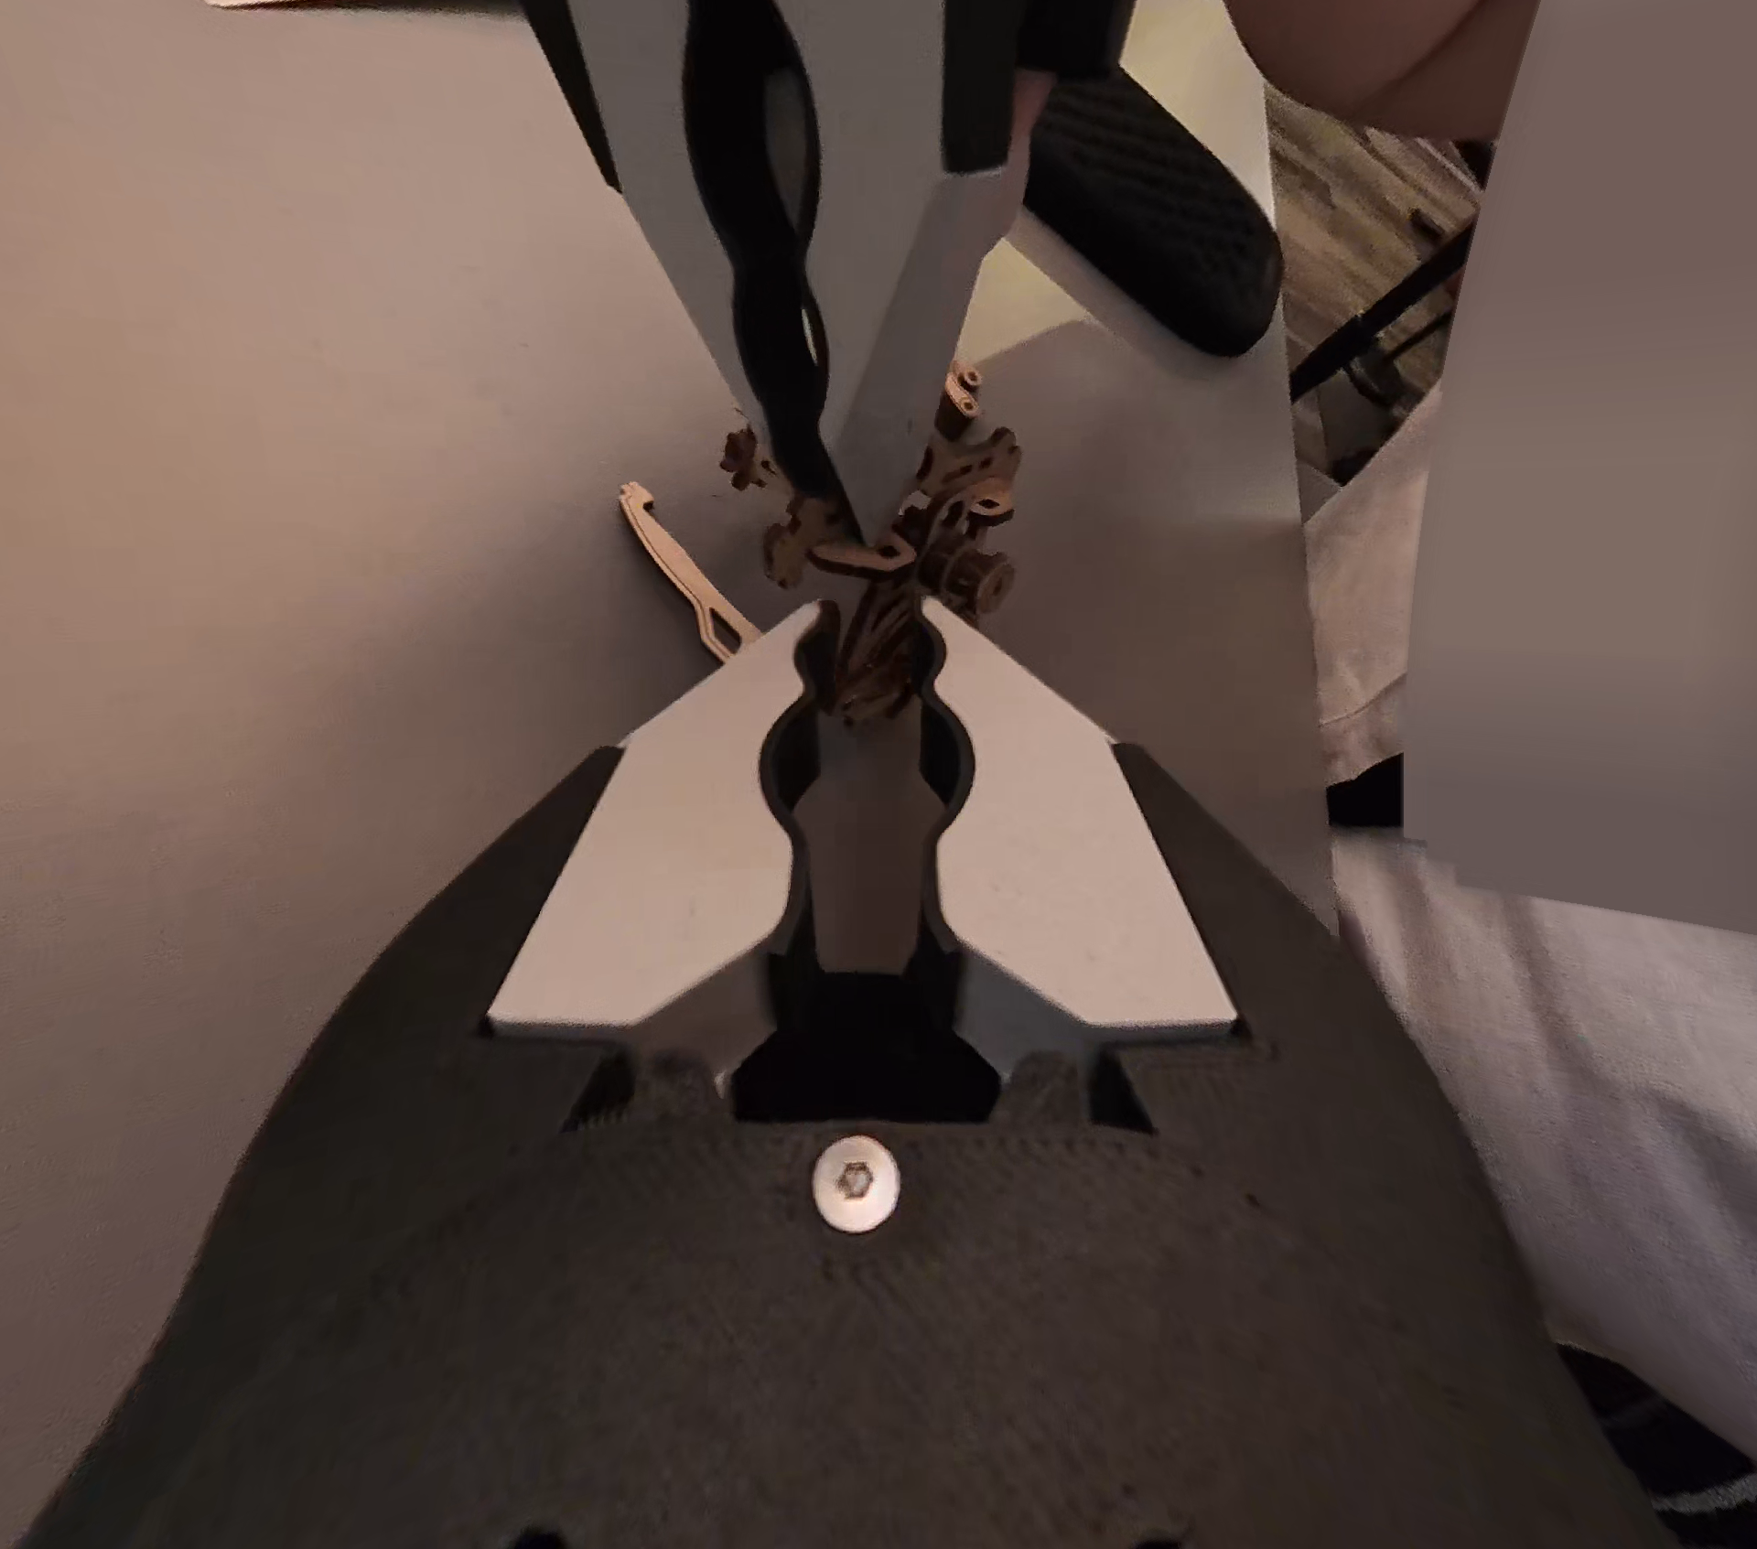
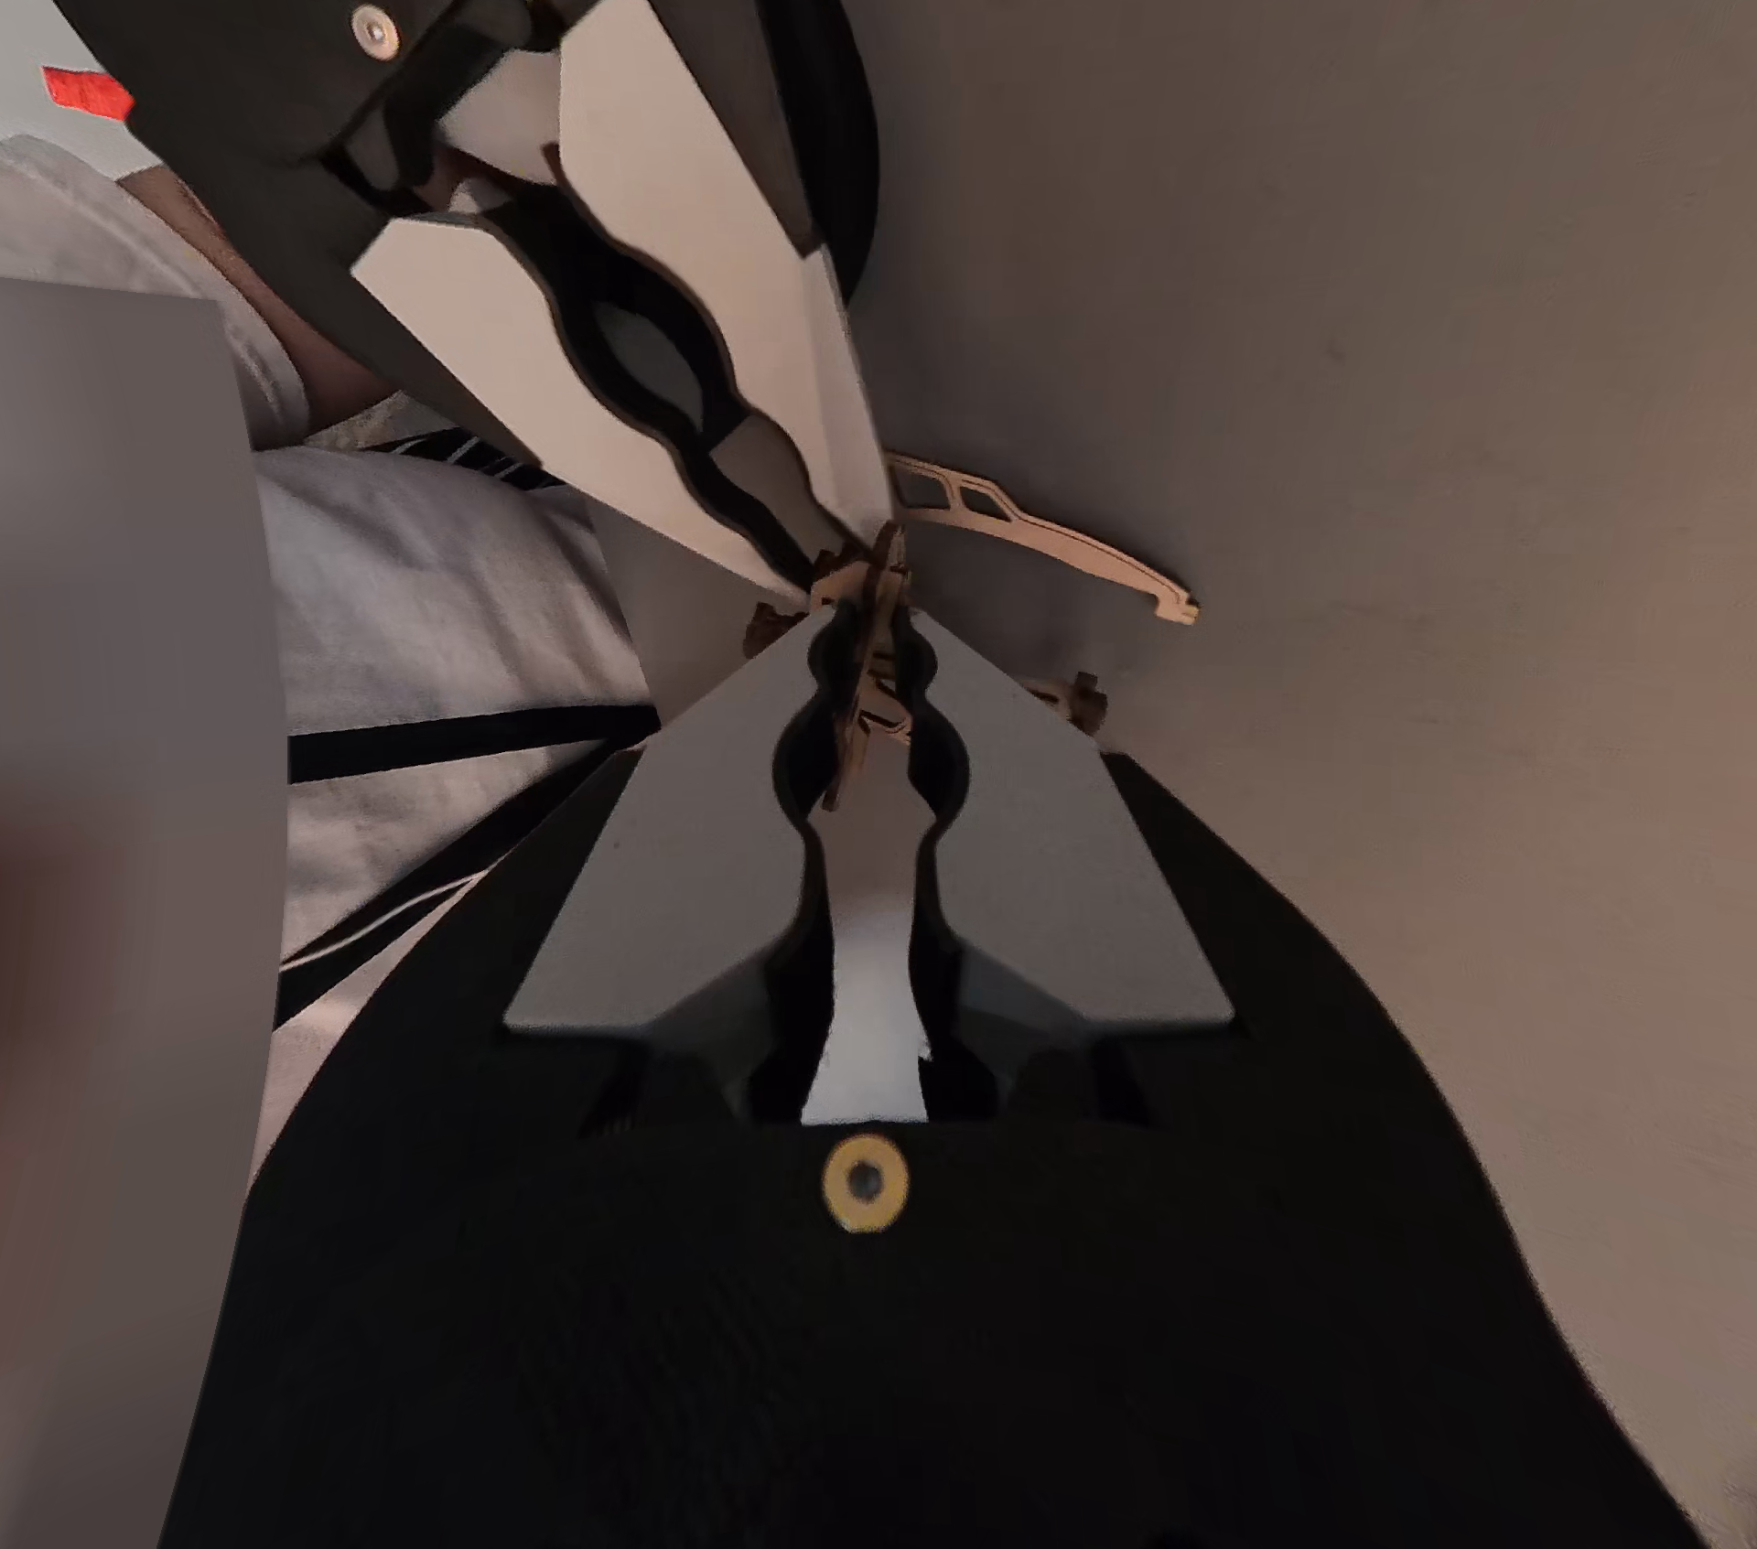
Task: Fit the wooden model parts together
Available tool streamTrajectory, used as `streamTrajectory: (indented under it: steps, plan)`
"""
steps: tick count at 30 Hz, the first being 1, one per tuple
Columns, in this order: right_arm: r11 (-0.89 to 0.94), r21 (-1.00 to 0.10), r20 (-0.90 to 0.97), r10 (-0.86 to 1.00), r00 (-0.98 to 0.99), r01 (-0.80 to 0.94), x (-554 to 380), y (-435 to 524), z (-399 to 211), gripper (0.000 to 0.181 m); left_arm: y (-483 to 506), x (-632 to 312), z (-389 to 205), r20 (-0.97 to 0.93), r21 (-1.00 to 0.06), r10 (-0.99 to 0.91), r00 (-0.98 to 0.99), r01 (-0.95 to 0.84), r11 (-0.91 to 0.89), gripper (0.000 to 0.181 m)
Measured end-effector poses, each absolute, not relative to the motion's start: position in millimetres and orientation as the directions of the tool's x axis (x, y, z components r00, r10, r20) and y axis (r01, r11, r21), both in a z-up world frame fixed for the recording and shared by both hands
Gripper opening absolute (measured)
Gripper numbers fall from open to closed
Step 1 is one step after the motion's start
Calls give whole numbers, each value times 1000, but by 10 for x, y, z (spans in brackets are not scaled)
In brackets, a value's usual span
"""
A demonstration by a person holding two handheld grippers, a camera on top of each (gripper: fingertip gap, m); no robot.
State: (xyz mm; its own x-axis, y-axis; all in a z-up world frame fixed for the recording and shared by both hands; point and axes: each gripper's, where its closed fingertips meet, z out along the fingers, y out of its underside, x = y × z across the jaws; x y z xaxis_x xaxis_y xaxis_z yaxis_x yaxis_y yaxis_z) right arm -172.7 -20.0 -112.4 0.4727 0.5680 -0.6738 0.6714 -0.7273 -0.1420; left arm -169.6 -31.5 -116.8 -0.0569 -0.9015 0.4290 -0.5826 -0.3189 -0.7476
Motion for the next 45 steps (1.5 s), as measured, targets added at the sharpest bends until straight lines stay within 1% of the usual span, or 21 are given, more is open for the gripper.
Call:
streamTrajectory:
  steps: [3,7,11,13,14,15,16,19,23,27,28,29,34,35,37,38,39,43,45]
  plan:
    - [-727,-135,-669,568,480,673,-1726,-202,-1119,6,-358,-1698,-1194,437,-741,-894,-96,-602,-297,8]
    - [-730,-132,-656,572,493,671,-1717,-197,-1116,6,-384,-1692,-1203,496,-716,-860,-118,-616,-328,6]
    - [-708,-111,-647,584,490,697,-1684,-233,-1102,6,-400,-1678,-1203,459,-734,-880,-126,-612,-295,6]
    - [-696,-126,-653,594,469,707,-1679,-227,-1037,6,-396,-1671,-1197,451,-740,-884,-126,-606,-291,4]
    - [-696,-131,-652,597,467,706,-1669,-214,-1016,6,-401,-1672,-1199,458,-737,-879,-129,-608,-295,7]
    - [-689,-139,-644,609,464,712,-1656,-203,-1008,6,-409,-1671,-1201,471,-732,-872,-134,-612,-301,18]
    - [-685,-140,-632,618,468,715,-1636,-192,-1013,6,-420,-1674,-1211,483,-722,-865,-137,-621,-305,24]
    - [-682,-144,-628,623,466,717,-1637,-195,-1027,6,-476,-1678,-1232,503,-707,-847,-169,-645,-291,14]
    - [-675,-143,-616,633,468,724,-1671,-207,-1055,6,-451,-1664,-1216,496,-718,-852,-166,-631,-294,13]
    - [-623,-115,-584,673,455,774,-1653,-238,-1081,6,-444,-1655,-1200,526,-707,-835,-163,-629,-323,13]
    - [-614,-111,-579,679,451,781,-1655,-234,-1088,6,-433,-1651,-1188,536,-705,-829,-161,-625,-335,11]
    - [-609,-105,-582,679,448,786,-1658,-237,-1092,6,-418,-1647,-1172,546,-706,-823,-160,-617,-348,4]
    - [-611,-116,-575,684,449,783,-1663,-204,-1088,6,-410,-1648,-1152,566,-702,-808,-165,-610,-367,3]
    - [-613,-119,-577,683,448,781,-1671,-210,-1086,5,-406,-1643,-1158,559,-704,-814,-161,-611,-362,4]
    - [-605,-118,-575,688,443,787,-1672,-234,-1092,6,-373,-1622,-1191,567,-688,-814,-128,-617,-382,20]
    - [-600,-118,-580,689,435,791,-1677,-253,-1087,6,-378,-1623,-1190,576,-684,-807,-132,-619,-387,10]
    - [-593,-120,-581,692,428,796,-1676,-265,-1080,6,-380,-1623,-1192,573,-685,-808,-134,-620,-382,5]
    - [-571,-130,-550,721,420,810,-1661,-255,-1067,6,-386,-1618,-1187,508,-721,-849,-146,-610,-327,2]
    - [-553,-142,-522,746,413,821,-1663,-250,-1068,5,-390,-1621,-1189,523,-715,-839,-148,-613,-337,2]
